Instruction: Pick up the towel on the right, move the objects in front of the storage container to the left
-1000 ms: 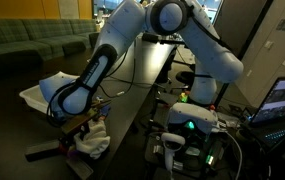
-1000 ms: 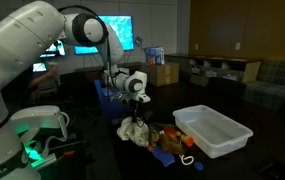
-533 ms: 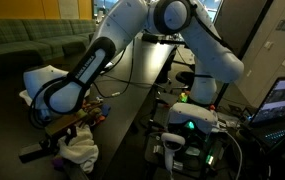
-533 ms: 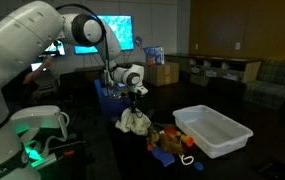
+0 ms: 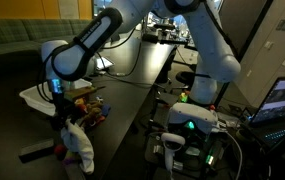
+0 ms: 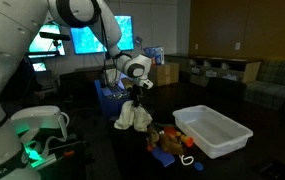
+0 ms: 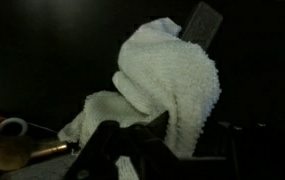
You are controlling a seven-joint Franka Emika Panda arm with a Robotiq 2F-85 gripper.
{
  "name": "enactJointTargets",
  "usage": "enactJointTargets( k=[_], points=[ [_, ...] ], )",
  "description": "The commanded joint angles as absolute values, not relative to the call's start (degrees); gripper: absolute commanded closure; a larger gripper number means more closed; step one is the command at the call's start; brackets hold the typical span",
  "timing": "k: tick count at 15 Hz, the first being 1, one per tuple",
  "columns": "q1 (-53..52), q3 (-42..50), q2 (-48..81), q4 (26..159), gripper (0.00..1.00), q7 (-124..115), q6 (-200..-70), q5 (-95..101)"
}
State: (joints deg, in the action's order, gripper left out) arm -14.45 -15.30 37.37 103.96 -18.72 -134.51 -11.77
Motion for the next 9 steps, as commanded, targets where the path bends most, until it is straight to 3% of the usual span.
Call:
enactJointTargets(
  k=[1, 9],
  points=[
    [-8.35, -17.0, 25.43, 116.52, 0.96, -7.86, -133.21, -18.32],
    [-2.14, -7.54, 7.31, 131.17, 0.96, -7.38, -125.08, -19.72]
  ],
)
